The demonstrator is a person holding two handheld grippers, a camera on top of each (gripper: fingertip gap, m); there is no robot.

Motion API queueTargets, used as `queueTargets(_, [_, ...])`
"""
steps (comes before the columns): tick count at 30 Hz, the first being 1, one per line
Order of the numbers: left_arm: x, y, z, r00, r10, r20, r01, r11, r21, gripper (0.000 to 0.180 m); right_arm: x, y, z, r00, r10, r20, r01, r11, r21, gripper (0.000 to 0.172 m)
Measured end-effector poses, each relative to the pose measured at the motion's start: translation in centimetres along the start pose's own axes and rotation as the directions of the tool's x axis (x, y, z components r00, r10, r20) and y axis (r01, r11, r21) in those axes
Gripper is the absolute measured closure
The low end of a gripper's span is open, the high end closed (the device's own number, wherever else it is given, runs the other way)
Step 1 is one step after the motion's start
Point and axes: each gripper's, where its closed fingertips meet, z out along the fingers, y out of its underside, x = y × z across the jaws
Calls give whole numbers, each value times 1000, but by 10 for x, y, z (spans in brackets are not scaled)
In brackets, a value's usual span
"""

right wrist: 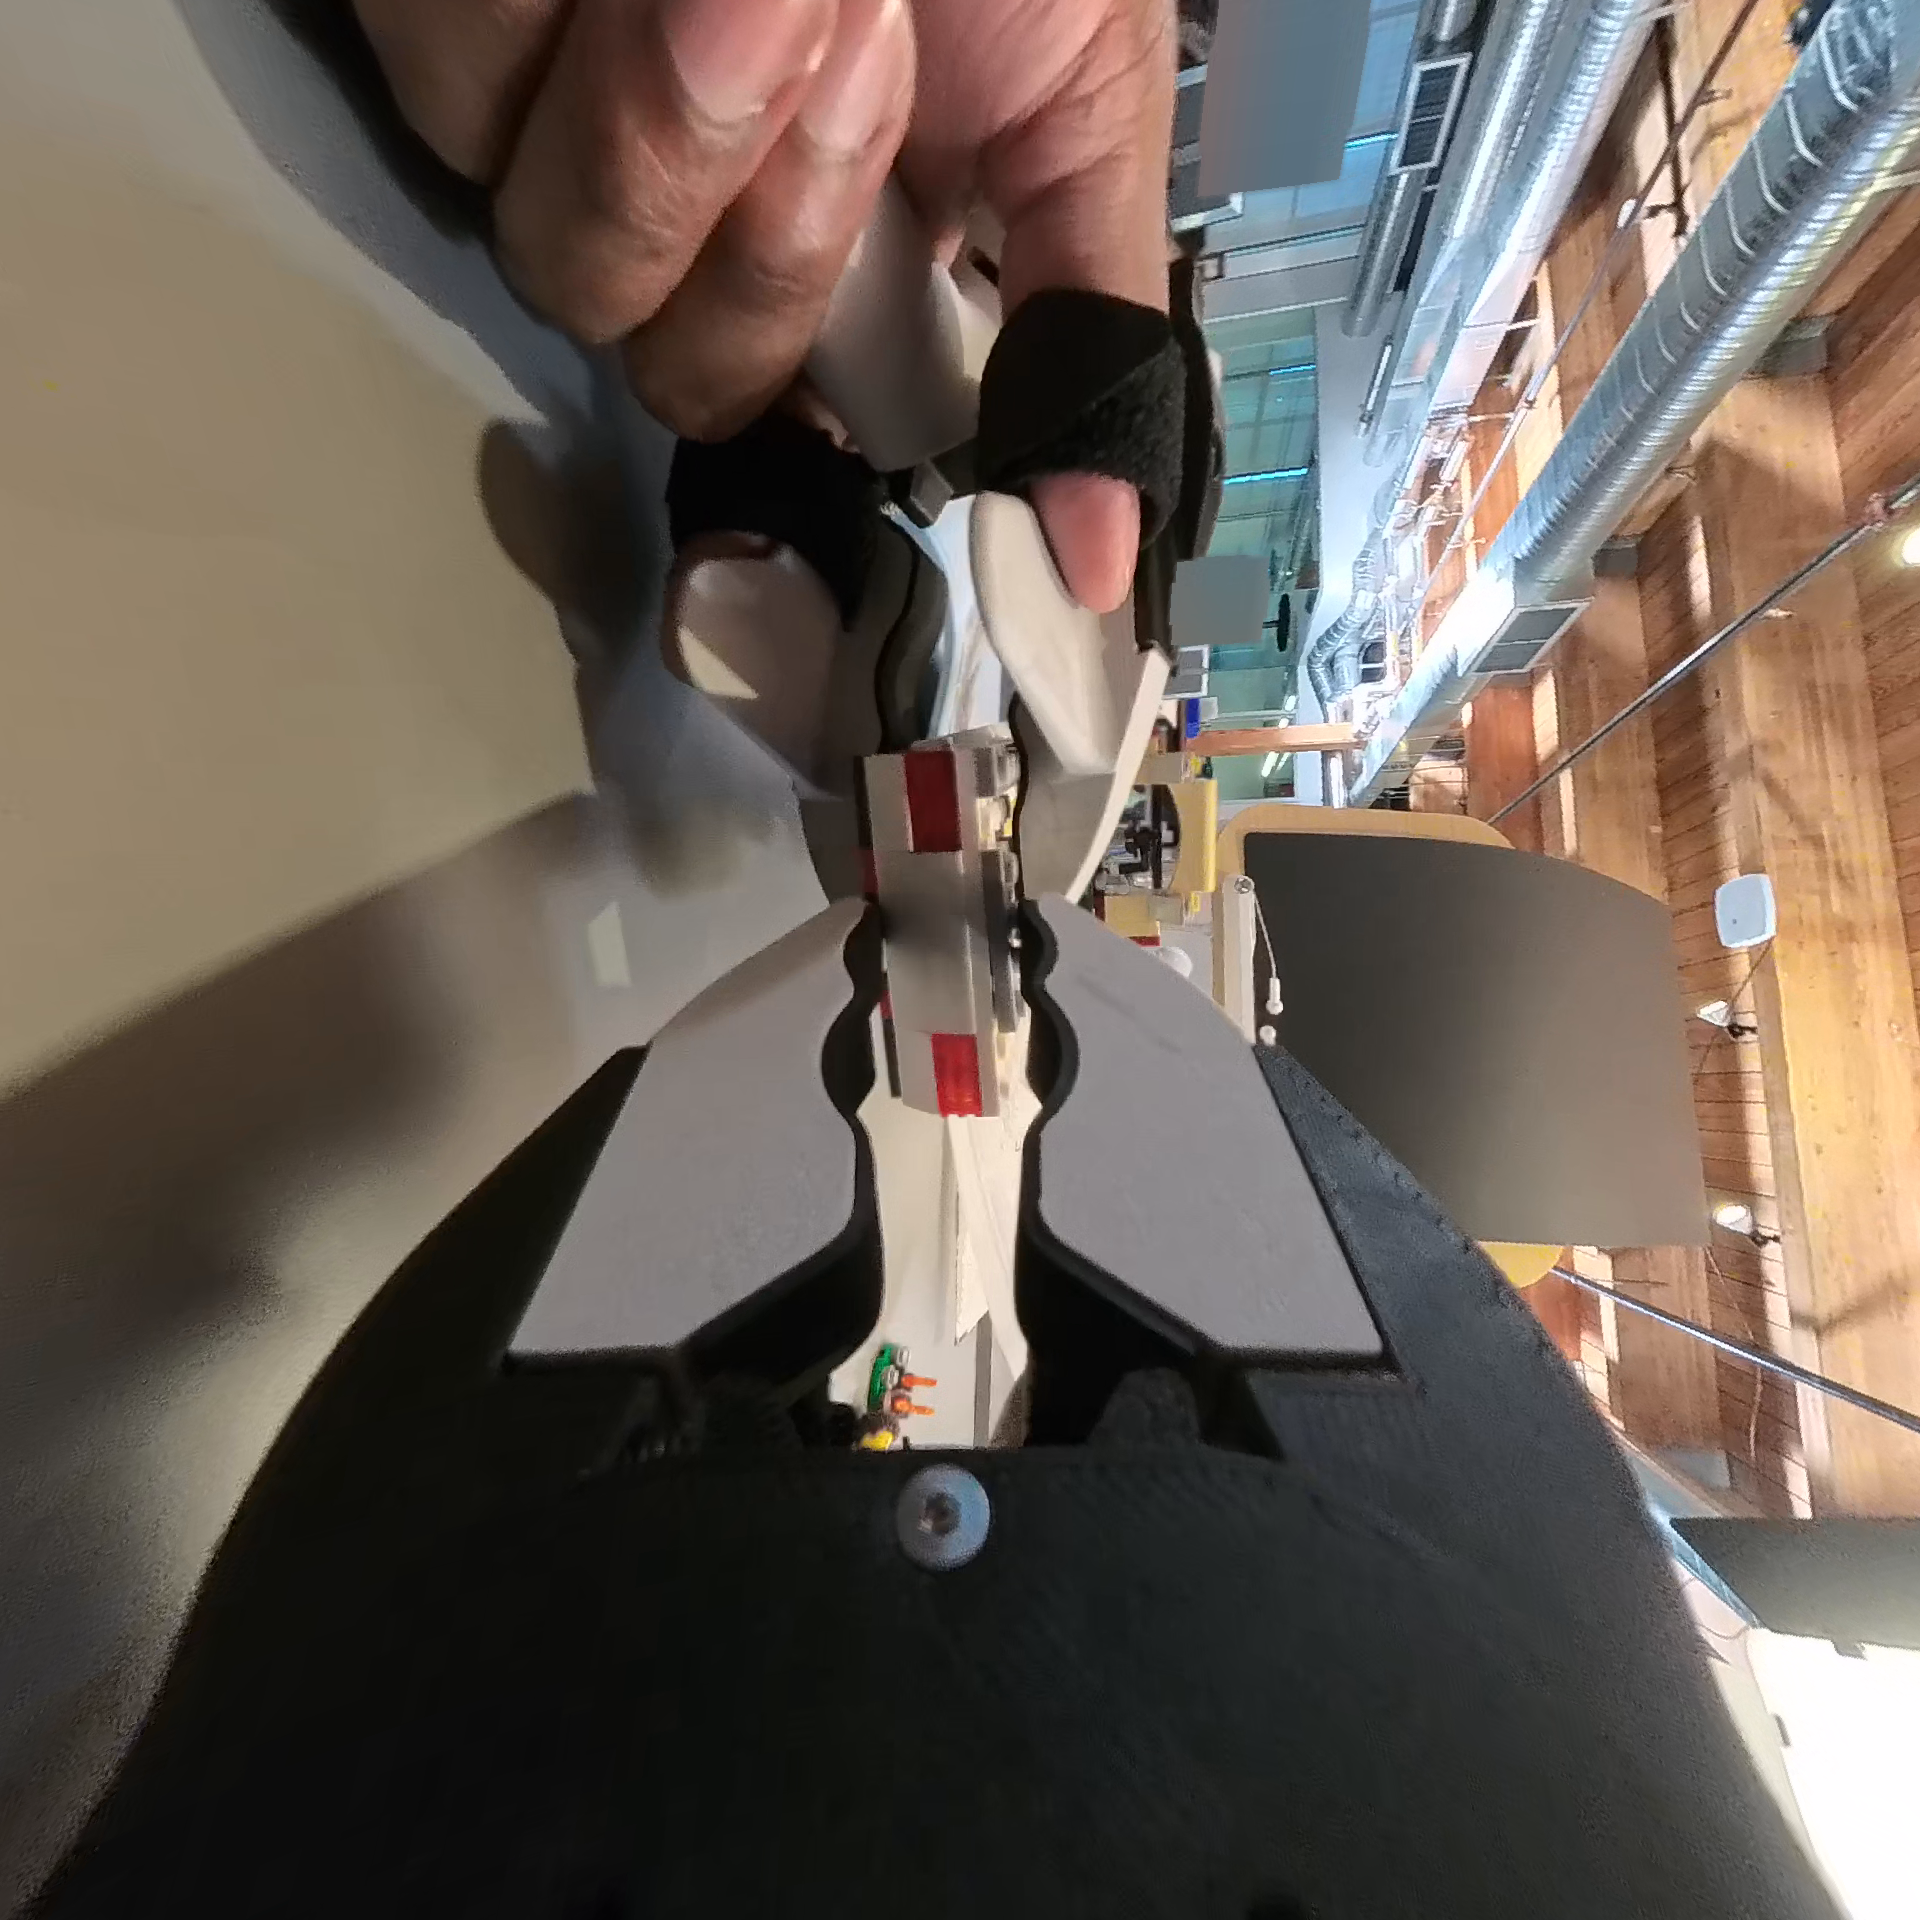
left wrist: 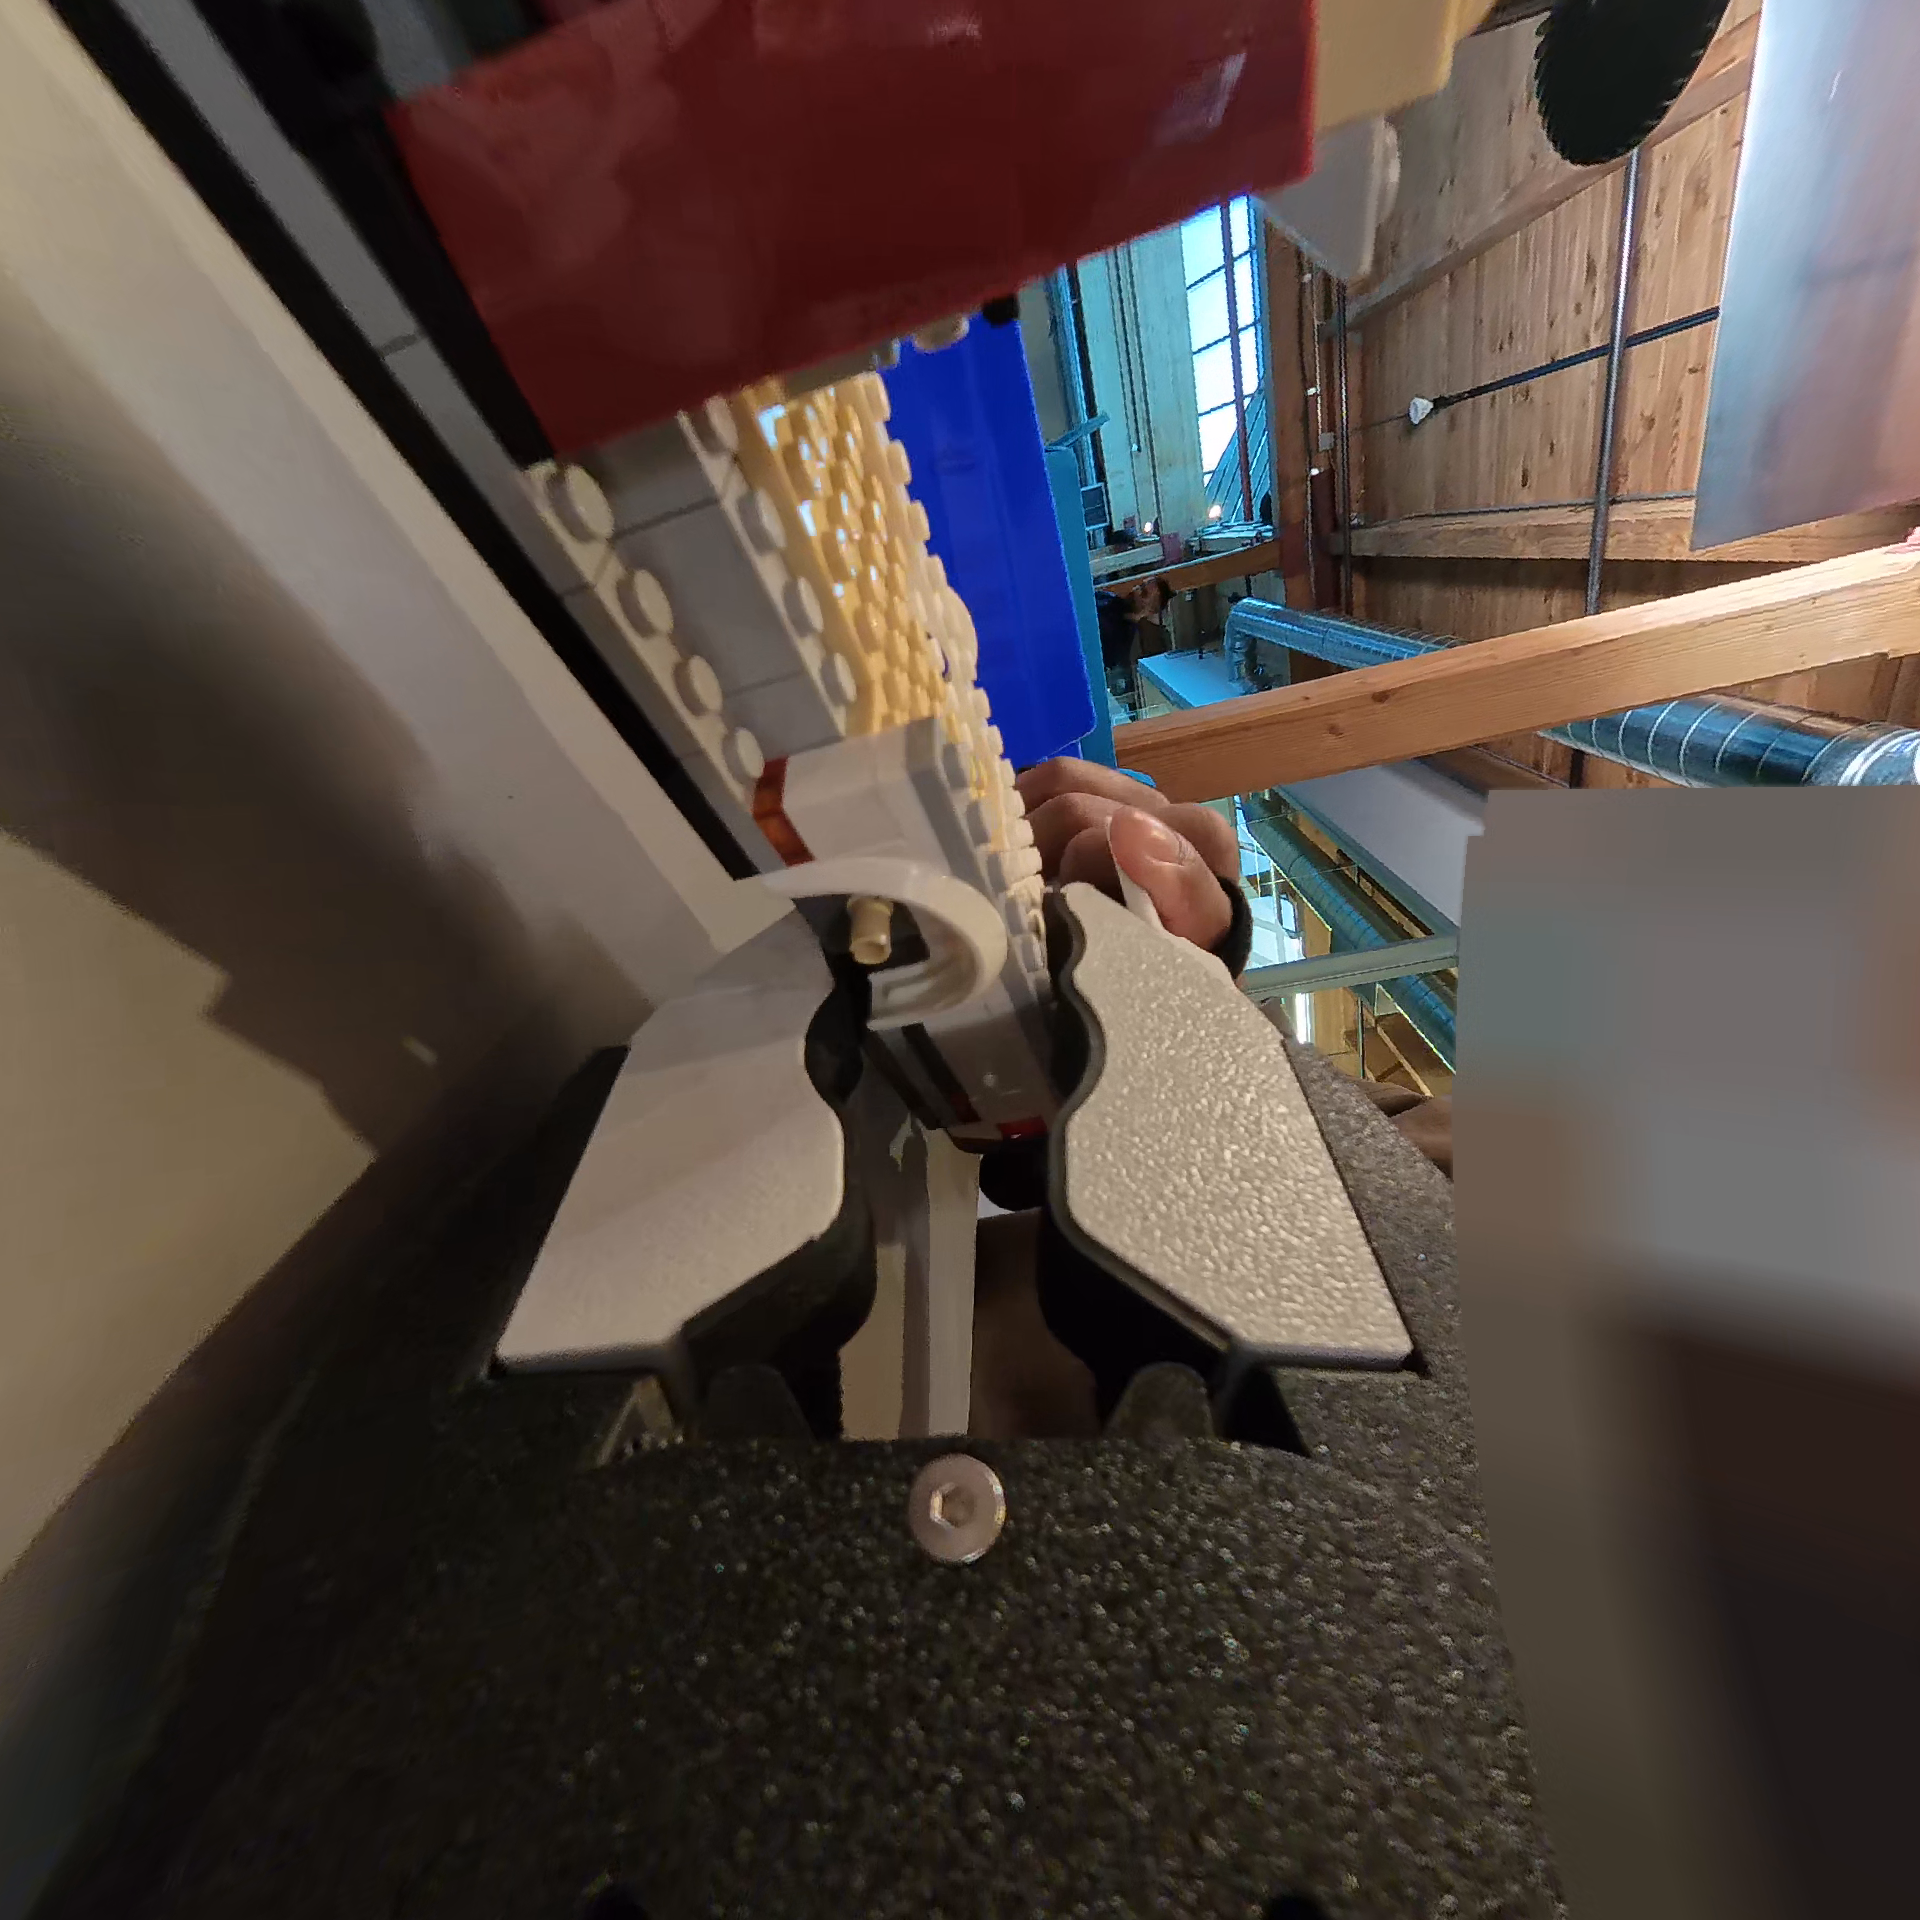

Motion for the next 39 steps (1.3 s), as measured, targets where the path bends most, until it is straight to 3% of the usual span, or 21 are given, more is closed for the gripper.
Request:
queueTargets(5, [2,-4,-3,1000,-18,-24,18,1000,22,146,1,4,-1,1000,28,1,-28,1000,-13,135])
queueTargets(17, [5,-5,-4,998,-34,-56,35,999,24,146,12,20,-7,996,32,-82,-37,998,-57,133])
queueTargets(39, [4,0,1,1000,-2,-30,2,1000,1,147,6,16,-4,996,-59,-61,56,997,-55,143])
